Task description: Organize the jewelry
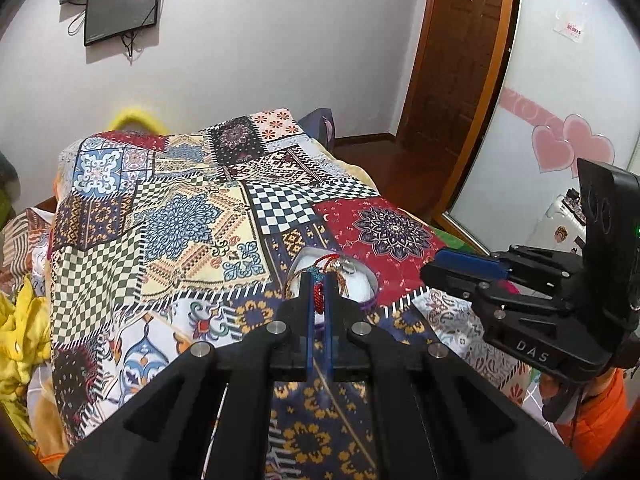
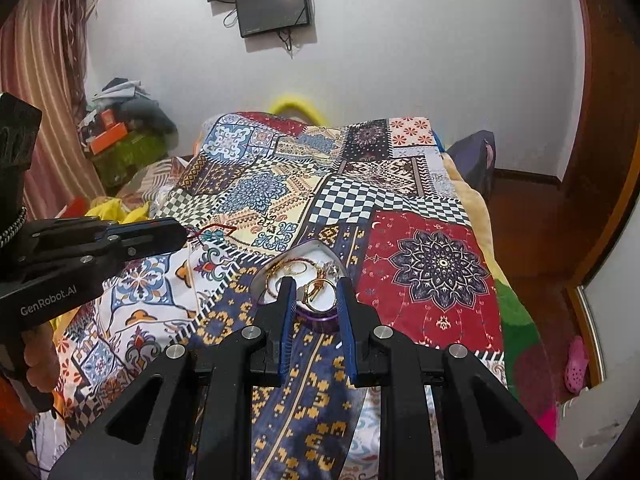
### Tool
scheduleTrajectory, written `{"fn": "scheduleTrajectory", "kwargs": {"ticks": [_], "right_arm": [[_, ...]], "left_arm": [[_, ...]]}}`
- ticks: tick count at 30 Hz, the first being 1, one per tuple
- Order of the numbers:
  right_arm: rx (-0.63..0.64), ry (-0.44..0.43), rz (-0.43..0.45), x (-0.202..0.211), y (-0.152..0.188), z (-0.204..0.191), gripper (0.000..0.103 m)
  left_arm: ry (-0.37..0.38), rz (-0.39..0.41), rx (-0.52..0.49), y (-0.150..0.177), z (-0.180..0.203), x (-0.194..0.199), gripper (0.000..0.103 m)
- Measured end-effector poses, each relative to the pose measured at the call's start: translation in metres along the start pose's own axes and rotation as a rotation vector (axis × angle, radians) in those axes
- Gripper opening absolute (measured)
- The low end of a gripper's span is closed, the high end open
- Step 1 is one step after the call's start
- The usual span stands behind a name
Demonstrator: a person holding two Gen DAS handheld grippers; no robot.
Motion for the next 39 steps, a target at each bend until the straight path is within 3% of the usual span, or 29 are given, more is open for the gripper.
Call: {"fn": "scheduleTrajectory", "kwargs": {"ticks": [27, 39], "right_arm": [[0.037, -0.057, -0.128, -0.069, 0.0, -0.002, 0.018], [0.063, -0.047, -0.167, -0.079, 0.002, -0.003, 0.019]], "left_arm": [[0.1, -0.133, 0.085, -0.003, -0.033, -0.092, 0.002], [0.107, -0.156, 0.093, -0.002, -0.034, -0.097, 0.003]]}}
Point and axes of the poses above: each gripper's, at about its wrist camera, not at the fingertips, and x roughly against the way its jaws point, z to its right, y to its underside, the point moved 2 cm from there along -x, roughly the way its jaws point, and after that the axes turned 12 degrees about y, right-handed, at the moved point
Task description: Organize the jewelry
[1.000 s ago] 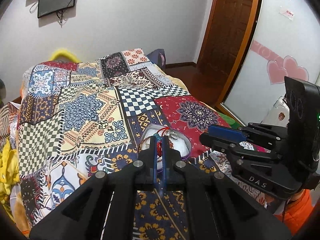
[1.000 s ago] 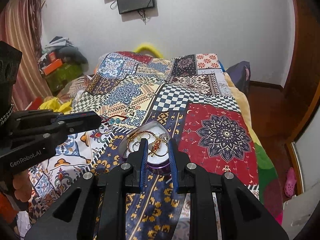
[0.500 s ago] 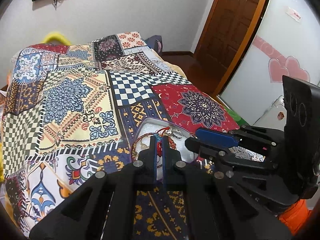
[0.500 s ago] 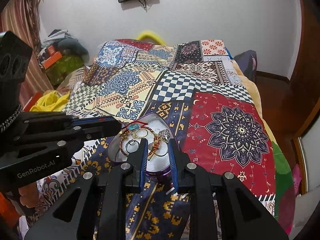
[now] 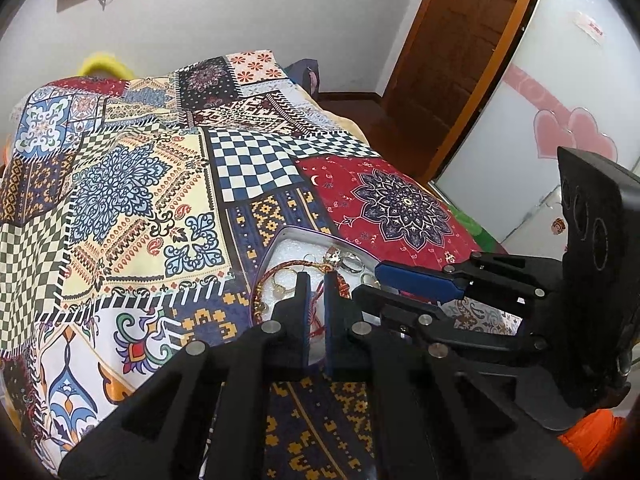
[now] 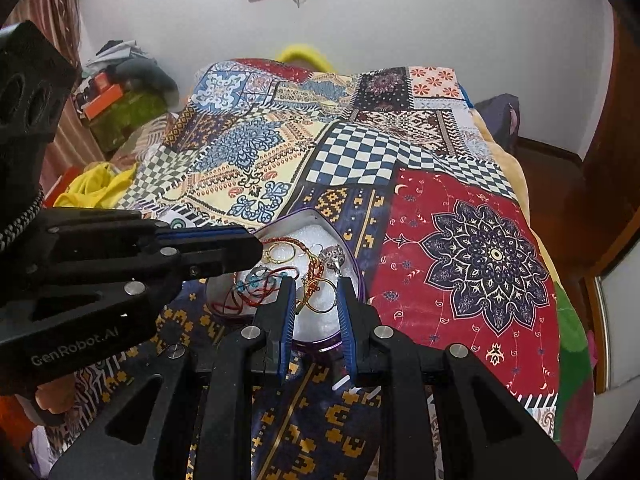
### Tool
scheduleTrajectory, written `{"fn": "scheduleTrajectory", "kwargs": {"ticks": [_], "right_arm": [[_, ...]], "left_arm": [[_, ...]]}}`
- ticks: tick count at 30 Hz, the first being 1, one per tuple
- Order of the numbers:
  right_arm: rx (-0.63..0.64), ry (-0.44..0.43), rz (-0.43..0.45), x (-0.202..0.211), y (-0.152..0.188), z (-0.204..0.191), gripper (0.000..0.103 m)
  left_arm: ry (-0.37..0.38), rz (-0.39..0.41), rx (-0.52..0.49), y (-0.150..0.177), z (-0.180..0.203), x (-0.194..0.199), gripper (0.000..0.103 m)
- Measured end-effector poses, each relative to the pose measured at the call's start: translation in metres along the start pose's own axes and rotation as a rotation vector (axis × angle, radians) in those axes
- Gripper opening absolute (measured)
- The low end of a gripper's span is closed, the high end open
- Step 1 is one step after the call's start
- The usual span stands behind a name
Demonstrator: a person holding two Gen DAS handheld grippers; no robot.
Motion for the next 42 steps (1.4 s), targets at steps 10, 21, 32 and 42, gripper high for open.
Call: {"fn": "scheduleTrajectory", "kwargs": {"ticks": [10, 21, 32, 42], "right_arm": [[-0.015, 0.015, 0.015, 0.021, -0.004, 0.002, 0.024], [-0.069, 0.043, 0.213, 0.116, -0.014, 0.003, 0.036], [-0.13, 0.039, 0.595, 0.266, -0.001, -0.011, 0.036], [-0.113, 0.139, 0.779, 0.32, 0.027, -0.044, 0.061]], "left_arm": [[-0.068, 0.054, -0.03, 0.003, 0.012, 0.034, 0.023], [-0.132, 0.232, -0.125, 0.001, 0.065, 0.127, 0.029], [-0.206, 0.543, -0.245, 0.031, 0.14, 0.246, 0.043], [-0.237, 0.714, -0.286, 0.066, 0.174, 0.288, 0.083]]}}
Point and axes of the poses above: each gripper's, at about its wrist camera, not at the fingertips, and x roughly against the way its jaws point, z to its right, y to its underside, the point moved 2 cm from there along -x, roughly the way its jaws point, and after that the axes turned 12 degrees about y, right-handed, at the moved point
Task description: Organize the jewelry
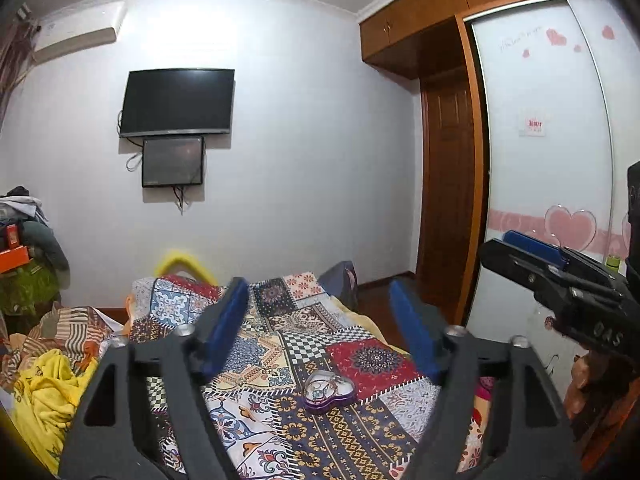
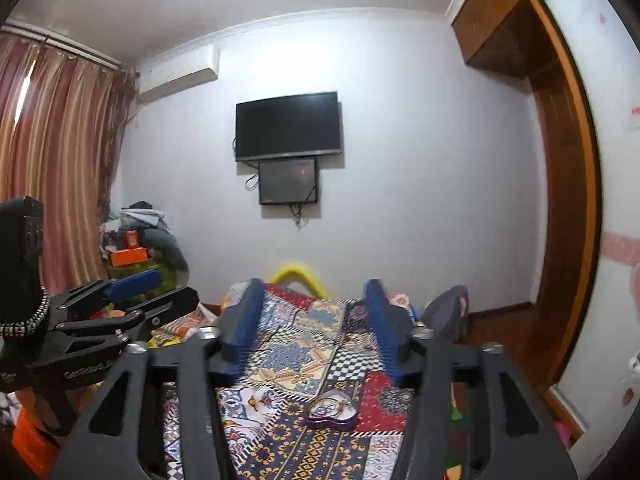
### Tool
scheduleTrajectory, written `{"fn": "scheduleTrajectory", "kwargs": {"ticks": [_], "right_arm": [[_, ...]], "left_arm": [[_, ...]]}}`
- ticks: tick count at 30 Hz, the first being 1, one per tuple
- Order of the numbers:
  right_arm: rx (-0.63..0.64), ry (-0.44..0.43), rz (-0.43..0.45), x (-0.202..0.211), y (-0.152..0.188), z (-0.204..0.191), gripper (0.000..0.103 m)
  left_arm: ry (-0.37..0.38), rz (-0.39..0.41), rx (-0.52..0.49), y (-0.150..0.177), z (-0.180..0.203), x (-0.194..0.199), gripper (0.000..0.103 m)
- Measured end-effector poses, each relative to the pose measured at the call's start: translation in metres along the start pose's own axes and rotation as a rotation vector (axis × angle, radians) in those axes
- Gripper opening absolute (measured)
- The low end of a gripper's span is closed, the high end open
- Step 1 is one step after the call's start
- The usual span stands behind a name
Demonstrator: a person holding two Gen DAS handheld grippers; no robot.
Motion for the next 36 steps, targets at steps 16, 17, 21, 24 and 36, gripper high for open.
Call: {"fn": "scheduleTrajectory", "kwargs": {"ticks": [16, 17, 21, 24, 36], "right_arm": [[-0.002, 0.093, 0.043, 0.017, 0.008, 0.001, 0.1], [-0.003, 0.094, 0.043, 0.02, 0.01, 0.003, 0.1], [-0.004, 0.098, 0.036, 0.021, 0.01, 0.003, 0.1], [-0.003, 0.098, 0.031, 0.021, 0.011, 0.005, 0.1], [-0.007, 0.09, 0.002, 0.018, 0.011, 0.008, 0.1]], "left_arm": [[-0.088, 0.013, -0.007, 0.014, 0.005, 0.014, 0.102], [-0.092, 0.013, -0.005, 0.014, 0.004, 0.014, 0.102], [-0.093, 0.014, 0.001, 0.016, 0.001, 0.014, 0.102], [-0.096, 0.016, -0.001, 0.016, 0.001, 0.013, 0.102], [-0.096, 0.016, 0.015, 0.018, -0.001, 0.011, 0.103]]}}
Point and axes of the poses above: each gripper's, at about its wrist camera, not at the fingertips, and x roughly against the way its jaws point, z to its right, y to its underside, the point moved 2 cm from there along -x, roughly the way its jaws point, and after that the axes turned 12 degrees about y, right-handed, at the moved point
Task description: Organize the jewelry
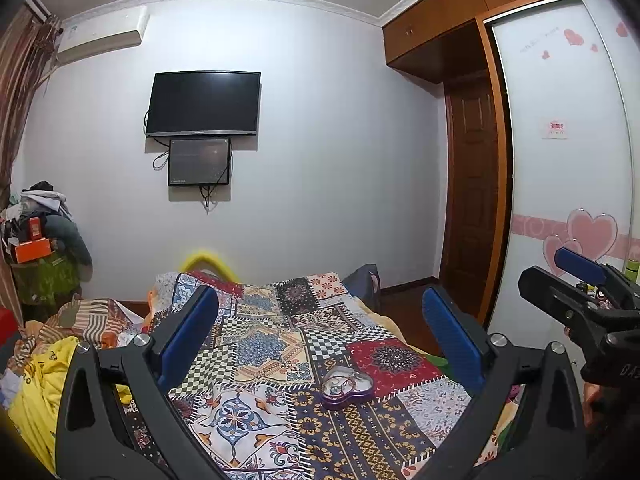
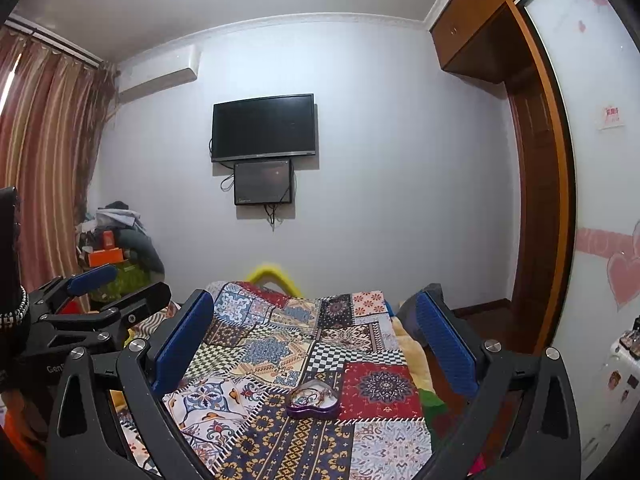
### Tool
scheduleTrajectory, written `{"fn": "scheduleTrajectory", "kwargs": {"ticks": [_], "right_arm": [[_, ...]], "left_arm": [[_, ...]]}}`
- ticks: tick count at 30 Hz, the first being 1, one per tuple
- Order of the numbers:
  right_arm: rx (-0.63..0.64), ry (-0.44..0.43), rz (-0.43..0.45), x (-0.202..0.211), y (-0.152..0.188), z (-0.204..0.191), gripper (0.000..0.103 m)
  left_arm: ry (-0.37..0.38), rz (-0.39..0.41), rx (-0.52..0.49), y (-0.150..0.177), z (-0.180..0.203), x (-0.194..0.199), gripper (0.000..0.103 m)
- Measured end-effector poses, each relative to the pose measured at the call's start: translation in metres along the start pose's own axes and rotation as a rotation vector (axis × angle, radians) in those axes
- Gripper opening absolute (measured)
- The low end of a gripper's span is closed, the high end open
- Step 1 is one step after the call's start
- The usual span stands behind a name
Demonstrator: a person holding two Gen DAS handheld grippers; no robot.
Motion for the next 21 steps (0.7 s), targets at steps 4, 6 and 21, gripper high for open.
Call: {"fn": "scheduleTrajectory", "kwargs": {"ticks": [4, 6, 21], "right_arm": [[-0.002, 0.001, -0.006, -0.001, 0.0003, 0.0026, 0.1], [-0.002, 0.001, -0.008, -0.0014, -0.0003, 0.0027, 0.1], [0.0, -0.009, -0.04, -0.0063, 0.0015, 0.0008, 0.1]], "left_arm": [[-0.001, -0.001, 0.004, 0.0, -0.0017, -0.0015, 0.103], [0.0, -0.002, 0.008, 0.0, -0.0026, -0.0023, 0.103], [0.004, -0.018, 0.028, 0.0023, -0.0056, -0.0059, 0.103]]}}
Point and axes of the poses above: each gripper's, at about its wrist camera, not at the fingertips, and x roughly against the way its jaws point, z to its right, y to its underside, the point moved 2 cm from there along -x, roughly the way its jaws point, and after that the axes turned 12 degrees about y, right-handed, at the moved point
